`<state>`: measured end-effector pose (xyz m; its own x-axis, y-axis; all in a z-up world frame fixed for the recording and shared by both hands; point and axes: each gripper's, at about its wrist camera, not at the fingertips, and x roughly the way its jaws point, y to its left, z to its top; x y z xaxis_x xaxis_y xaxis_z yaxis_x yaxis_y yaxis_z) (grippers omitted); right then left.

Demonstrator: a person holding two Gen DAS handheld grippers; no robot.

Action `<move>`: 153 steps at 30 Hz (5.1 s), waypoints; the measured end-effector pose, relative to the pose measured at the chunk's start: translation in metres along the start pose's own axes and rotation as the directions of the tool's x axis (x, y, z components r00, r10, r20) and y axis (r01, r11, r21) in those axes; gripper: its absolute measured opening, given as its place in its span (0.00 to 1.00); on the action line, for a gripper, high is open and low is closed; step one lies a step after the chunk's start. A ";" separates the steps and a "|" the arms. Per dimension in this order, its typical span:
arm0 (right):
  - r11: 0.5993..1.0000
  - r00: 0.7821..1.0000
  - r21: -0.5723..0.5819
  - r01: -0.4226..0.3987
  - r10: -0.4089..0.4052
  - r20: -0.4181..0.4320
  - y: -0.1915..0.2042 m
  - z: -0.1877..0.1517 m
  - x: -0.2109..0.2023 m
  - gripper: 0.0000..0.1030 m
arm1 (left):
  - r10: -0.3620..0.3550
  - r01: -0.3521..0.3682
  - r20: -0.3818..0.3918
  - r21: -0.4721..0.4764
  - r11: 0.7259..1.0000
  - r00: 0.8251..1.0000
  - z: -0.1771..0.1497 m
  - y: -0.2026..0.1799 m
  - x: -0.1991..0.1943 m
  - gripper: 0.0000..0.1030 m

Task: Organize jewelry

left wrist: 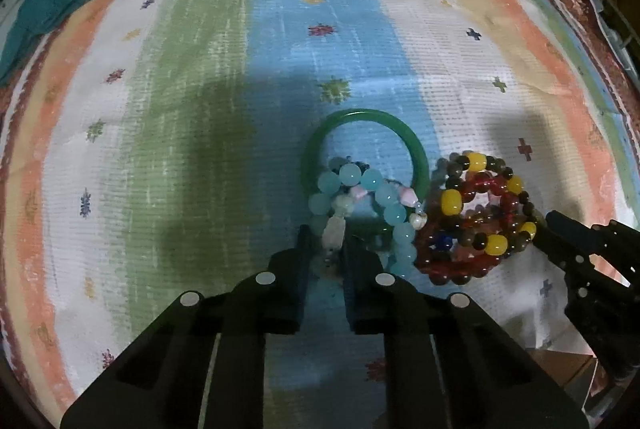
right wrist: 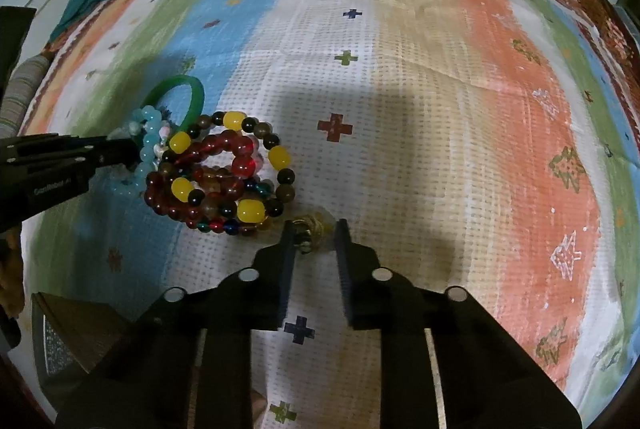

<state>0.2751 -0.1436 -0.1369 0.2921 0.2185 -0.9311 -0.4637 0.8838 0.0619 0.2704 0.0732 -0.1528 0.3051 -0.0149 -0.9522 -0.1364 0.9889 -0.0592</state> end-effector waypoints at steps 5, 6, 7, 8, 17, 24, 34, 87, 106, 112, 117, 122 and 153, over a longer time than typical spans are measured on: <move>1.000 1.000 0.000 -0.010 0.010 0.005 -0.001 -0.001 -0.003 0.14 | -0.004 0.004 0.001 -0.008 1.000 1.000 -0.002 0.002 -0.006 0.11; 1.000 1.000 0.000 -0.010 0.010 0.007 -0.001 -0.001 -0.004 0.14 | -0.002 0.002 0.004 -0.007 1.000 1.000 -0.002 0.002 -0.008 0.11; 1.000 1.000 0.000 -0.009 0.009 0.009 -0.001 -0.001 -0.005 0.13 | 0.001 -0.001 0.008 -0.004 1.000 1.000 -0.002 0.001 -0.010 0.11; 1.000 1.000 -0.002 -0.006 0.006 0.012 0.000 -0.001 -0.006 0.13 | 0.004 -0.004 0.013 -0.001 1.000 1.000 -0.002 -0.001 -0.012 0.11; 1.000 0.999 0.011 0.005 -0.005 0.044 0.000 -0.002 -0.021 0.13 | 0.006 -0.006 0.052 0.007 1.000 0.999 -0.003 0.001 -0.033 0.11; 1.000 0.998 0.002 0.014 -0.014 0.058 0.004 -0.004 -0.028 0.13 | 0.001 -0.002 0.072 0.010 1.000 0.997 -0.005 0.005 -0.044 0.11; 1.000 0.999 0.009 0.001 -0.002 0.054 0.001 -0.004 -0.027 0.13 | 0.018 -0.017 0.059 -0.005 1.000 0.998 -0.006 0.012 -0.041 0.11; 1.000 0.996 0.010 -0.005 0.004 0.087 0.002 -0.011 -0.048 0.13 | 0.015 -0.016 0.117 0.008 1.000 0.993 -0.012 0.001 -0.064 0.08; 1.000 0.988 0.010 0.000 -0.001 0.156 0.002 -0.026 -0.092 0.13 | -0.053 0.035 0.244 0.076 0.997 0.968 -0.030 -0.040 -0.133 0.08; 1.000 0.984 0.015 -0.011 0.008 0.178 0.004 -0.033 -0.106 0.13 | -0.076 0.050 0.262 0.106 0.993 0.962 -0.043 -0.050 -0.147 0.08; 0.999 0.981 0.017 -0.036 0.032 0.192 0.008 -0.040 -0.117 0.13 | -0.092 0.062 0.277 0.116 0.991 0.956 -0.053 -0.055 -0.159 0.08; 0.999 0.978 0.016 -0.043 0.038 0.204 0.010 -0.046 -0.125 0.13 | -0.107 0.073 0.289 0.125 0.989 0.951 -0.064 -0.059 -0.169 0.08; 0.996 0.967 -0.063 -0.063 0.077 0.242 0.045 -0.087 -0.158 0.13 | -0.224 0.194 0.310 0.126 0.973 0.924 -0.121 -0.060 -0.205 0.08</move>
<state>0.1351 -0.1743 -0.0188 0.4494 0.3793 -0.8088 -0.5328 0.8405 0.0981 0.1022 -0.0012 0.0097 0.6047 -0.1897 -0.7735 0.0449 0.9778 -0.2047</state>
